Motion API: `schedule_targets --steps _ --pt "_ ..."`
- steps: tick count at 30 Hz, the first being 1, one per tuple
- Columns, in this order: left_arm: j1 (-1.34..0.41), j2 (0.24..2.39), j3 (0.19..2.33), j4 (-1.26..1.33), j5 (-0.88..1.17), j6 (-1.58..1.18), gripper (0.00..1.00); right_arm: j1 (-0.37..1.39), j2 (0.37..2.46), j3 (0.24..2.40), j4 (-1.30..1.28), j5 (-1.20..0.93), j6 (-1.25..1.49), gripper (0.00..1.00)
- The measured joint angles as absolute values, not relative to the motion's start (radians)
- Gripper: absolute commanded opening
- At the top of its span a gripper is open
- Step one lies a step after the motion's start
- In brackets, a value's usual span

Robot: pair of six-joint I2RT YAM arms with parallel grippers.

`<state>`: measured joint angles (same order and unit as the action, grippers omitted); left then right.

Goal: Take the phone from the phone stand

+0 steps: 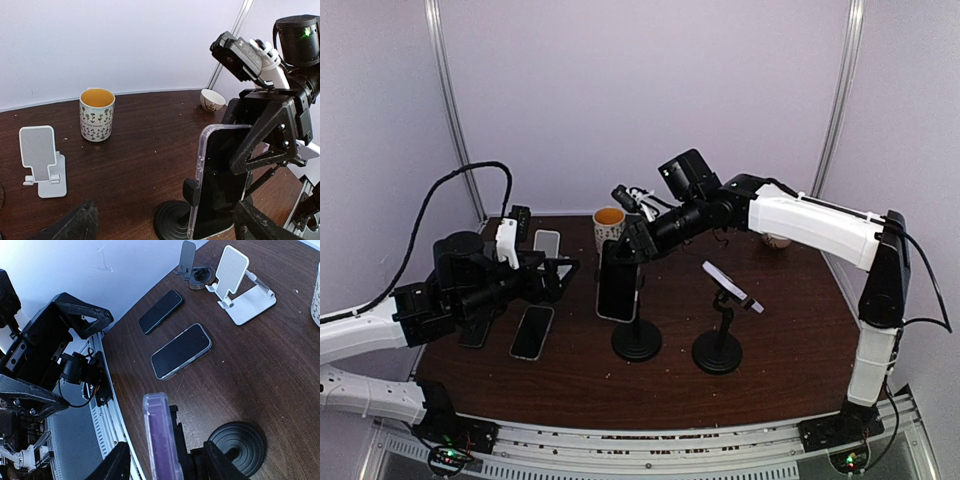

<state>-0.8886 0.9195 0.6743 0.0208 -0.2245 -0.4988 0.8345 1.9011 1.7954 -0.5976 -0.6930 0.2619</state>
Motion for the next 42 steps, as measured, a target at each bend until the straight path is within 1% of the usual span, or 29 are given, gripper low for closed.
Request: schedule_targets --steps 3,10,14,21,26,30,35,42 --pt "-0.886 0.924 0.674 0.019 -0.23 -0.501 0.98 0.835 1.907 1.795 -0.588 -0.71 0.266 0.37" --pt "-0.847 0.937 0.675 -0.022 -0.241 -0.529 0.98 0.834 1.927 1.795 -0.576 -0.74 0.262 0.16" --pt "-0.786 0.936 0.67 -0.008 -0.189 -0.54 0.98 0.83 1.943 1.801 -0.565 -0.761 0.245 0.01" --pt "-0.73 0.92 0.596 0.075 -0.049 -0.516 0.98 0.801 1.983 1.855 -0.591 -0.829 0.206 0.0" --pt "-0.72 0.92 0.591 0.108 0.047 -0.47 0.98 0.789 1.998 1.879 -0.633 -0.879 0.153 0.0" --pt "-0.707 0.936 0.593 0.139 0.181 -0.435 0.97 0.788 1.998 1.882 -0.668 -0.915 0.083 0.0" --pt "-0.69 1.018 0.593 0.19 0.332 -0.429 0.94 0.788 1.998 1.894 -0.722 -0.945 0.001 0.0" --pt "-0.659 1.11 0.593 0.312 0.494 -0.445 0.87 0.791 1.998 1.896 -0.751 -0.989 -0.077 0.0"
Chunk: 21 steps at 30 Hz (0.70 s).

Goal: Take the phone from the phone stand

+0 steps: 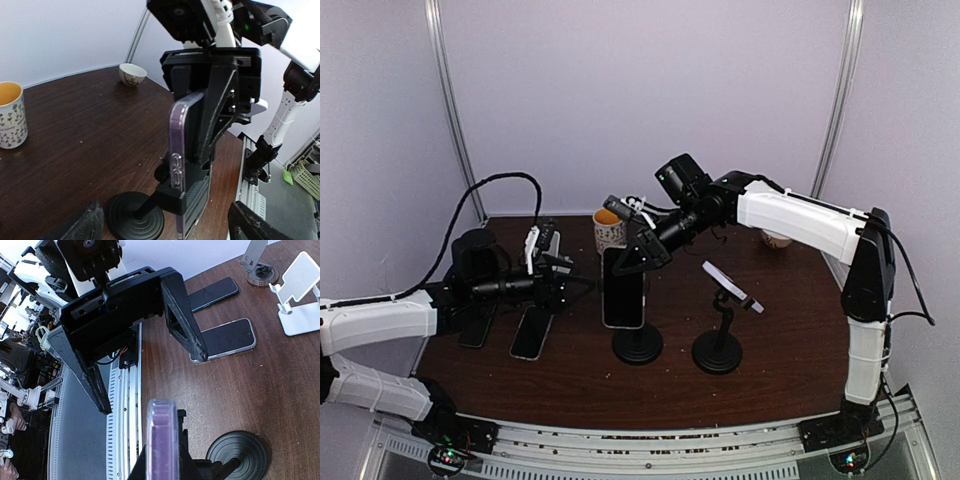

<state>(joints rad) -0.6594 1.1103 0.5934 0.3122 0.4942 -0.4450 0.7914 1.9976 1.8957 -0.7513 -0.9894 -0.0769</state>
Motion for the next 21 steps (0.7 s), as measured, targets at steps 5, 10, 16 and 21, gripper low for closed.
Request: schedule_targets --steps 5,10,16,21 --pt "-0.655 1.175 0.593 0.403 0.59 -0.453 0.84 0.798 1.998 1.897 -0.765 -1.007 -0.115 0.0" --pt "-0.655 1.234 0.593 0.432 0.643 -0.455 0.79 0.801 1.997 1.899 -0.776 -1.016 -0.143 0.0" --pt "-0.655 1.271 0.593 0.481 0.69 -0.465 0.6 0.801 1.995 1.899 -0.782 -1.019 -0.16 0.0" --pt "-0.655 1.306 0.595 0.527 0.736 -0.476 0.49 0.801 1.995 1.899 -0.79 -1.026 -0.178 0.0"
